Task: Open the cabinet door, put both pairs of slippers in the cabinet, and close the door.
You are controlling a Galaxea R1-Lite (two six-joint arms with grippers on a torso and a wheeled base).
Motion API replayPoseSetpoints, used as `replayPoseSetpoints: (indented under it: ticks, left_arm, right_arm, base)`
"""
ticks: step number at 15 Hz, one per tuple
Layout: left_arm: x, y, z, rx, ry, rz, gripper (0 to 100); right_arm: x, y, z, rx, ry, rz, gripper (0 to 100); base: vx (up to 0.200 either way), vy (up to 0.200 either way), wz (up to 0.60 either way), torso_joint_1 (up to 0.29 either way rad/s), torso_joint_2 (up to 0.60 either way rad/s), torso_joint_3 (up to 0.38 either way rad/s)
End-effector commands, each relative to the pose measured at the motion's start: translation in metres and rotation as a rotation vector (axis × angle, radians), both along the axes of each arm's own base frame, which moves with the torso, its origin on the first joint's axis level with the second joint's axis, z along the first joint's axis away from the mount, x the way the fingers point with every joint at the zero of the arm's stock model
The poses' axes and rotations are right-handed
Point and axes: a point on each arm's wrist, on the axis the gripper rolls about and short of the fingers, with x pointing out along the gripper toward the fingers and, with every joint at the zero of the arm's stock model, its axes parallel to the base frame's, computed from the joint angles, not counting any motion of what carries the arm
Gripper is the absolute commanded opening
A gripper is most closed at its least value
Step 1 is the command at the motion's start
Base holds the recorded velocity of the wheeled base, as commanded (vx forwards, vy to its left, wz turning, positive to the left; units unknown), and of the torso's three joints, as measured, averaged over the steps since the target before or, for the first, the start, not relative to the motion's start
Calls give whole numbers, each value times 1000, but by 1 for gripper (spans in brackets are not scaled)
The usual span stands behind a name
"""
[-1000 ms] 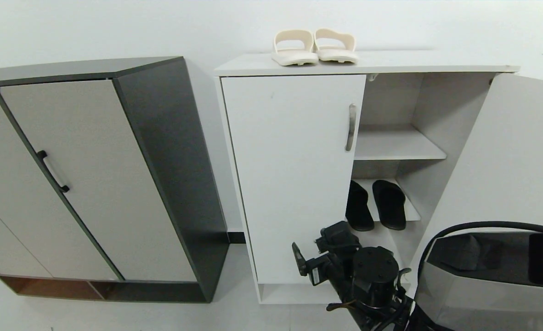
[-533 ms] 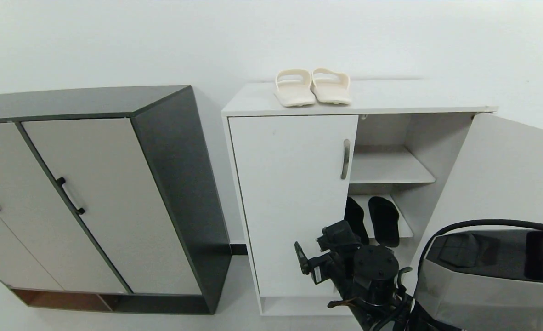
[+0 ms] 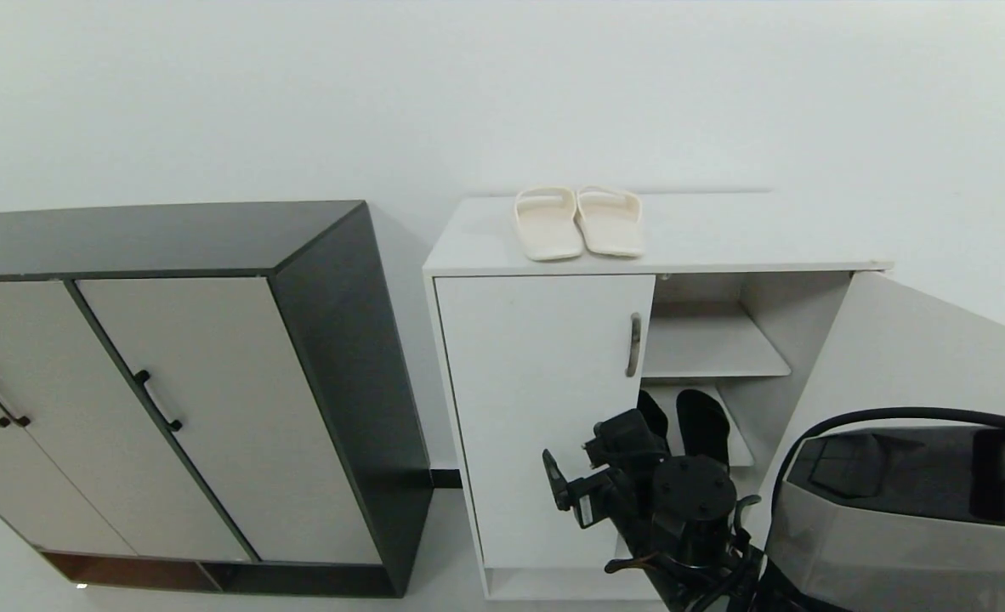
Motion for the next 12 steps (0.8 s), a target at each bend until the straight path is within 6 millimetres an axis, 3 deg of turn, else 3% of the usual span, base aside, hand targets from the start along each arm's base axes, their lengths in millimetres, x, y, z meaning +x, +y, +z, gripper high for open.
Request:
replayPoseSetpoints:
  ticks: [1, 12]
  left_arm:
    - [0, 0, 0, 0, 0, 0, 0]
    - [0, 0, 0, 0, 0, 0, 0]
  right_arm:
    - [0, 0, 0, 0, -1, 1, 100]
    - [-3, 0, -1, -7, 7, 34, 100]
  base:
    - [0, 0, 0, 168, -481, -310]
    - [0, 0, 0, 214, -531, -315]
